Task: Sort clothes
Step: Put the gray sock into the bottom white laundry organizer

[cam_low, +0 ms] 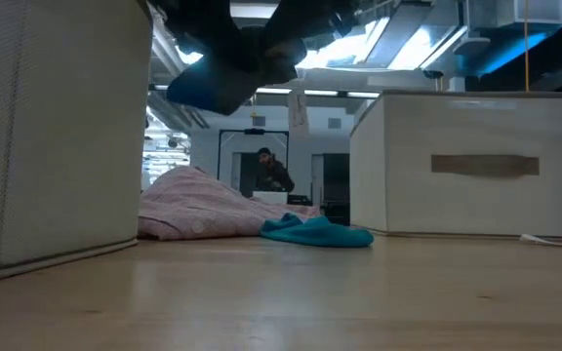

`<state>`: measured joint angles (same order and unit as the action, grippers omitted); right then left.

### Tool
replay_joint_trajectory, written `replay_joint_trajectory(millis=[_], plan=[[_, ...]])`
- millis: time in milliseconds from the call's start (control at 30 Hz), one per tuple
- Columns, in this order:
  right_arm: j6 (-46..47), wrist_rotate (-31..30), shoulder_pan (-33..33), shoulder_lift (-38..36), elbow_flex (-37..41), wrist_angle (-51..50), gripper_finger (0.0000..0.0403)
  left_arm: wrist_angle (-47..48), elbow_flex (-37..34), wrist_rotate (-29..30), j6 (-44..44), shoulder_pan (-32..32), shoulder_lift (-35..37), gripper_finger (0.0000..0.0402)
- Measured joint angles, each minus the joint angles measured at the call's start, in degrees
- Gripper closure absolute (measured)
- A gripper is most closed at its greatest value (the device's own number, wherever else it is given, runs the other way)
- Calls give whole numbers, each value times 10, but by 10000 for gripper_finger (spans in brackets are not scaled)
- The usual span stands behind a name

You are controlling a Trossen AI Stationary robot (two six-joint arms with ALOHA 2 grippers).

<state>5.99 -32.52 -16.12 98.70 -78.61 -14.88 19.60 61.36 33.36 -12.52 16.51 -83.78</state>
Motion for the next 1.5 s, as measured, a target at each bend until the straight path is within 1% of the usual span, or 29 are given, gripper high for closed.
replay_joint_trajectory(millis=[67, 133, 267, 367, 467, 567, 633, 700, 767, 833, 900, 1000, 1067, 1167, 1367, 1500], plan=[[0, 0, 0, -3, 0, -5, 357, -2, 0, 0, 9, 2, 0, 398], [6, 2, -5, -14, 0, -20, 328, -4, 0, 0, 16, 6, 4, 396], [42, 3, -21, -51, 0, -83, 255, -4, 0, 3, 71, 31, 32, 399], [77, 6, -40, -75, 0, -146, 206, -4, 4, 4, 86, 51, 64, 398], [109, -2, -58, -84, 0, -200, 171, -7, 11, 5, 100, 78, 107, 396], [140, -11, -73, -83, 4, -239, 151, 0, 13, 1, 100, 112, 154, 399], [162, -19, -78, -83, 19, -242, 145, 13, 13, -6, 88, 138, 188, 398], [180, -30, -84, -83, 38, -242, 142, 42, 13, -14, 50, 166, 224, 396], [198, -36, -84, -83, 59, -237, 142, 92, 14, -34, -12, 193, 256, 396], [215, -29, -83, -83, 87, -217, 144, 160, 14, -50, -87, 219, 279, 398], [222, -26, -78, -83, 119, -191, 147, 235, 14, -51, -162, 246, 290, 399], [223, -25, -71, -83, 161, -124, 150, 346, 12, -52, -267, 287, 286, 397], [223, -24, -66, -83, 185, -78, 152, 396, 3, -56, -326, 311, 279, 398], [221, -24, -60, -80, 211, -16, 154, 411, -23, -74, -392, 342, 272, 399], [225, -16, -51, -75, 228, 10, 155, 410, -69, -79, -473, 369, 257, 387], [223, -9, -47, -75, 228, 21, 155, 409, -78, -75, -480, 365, 248, 378]])
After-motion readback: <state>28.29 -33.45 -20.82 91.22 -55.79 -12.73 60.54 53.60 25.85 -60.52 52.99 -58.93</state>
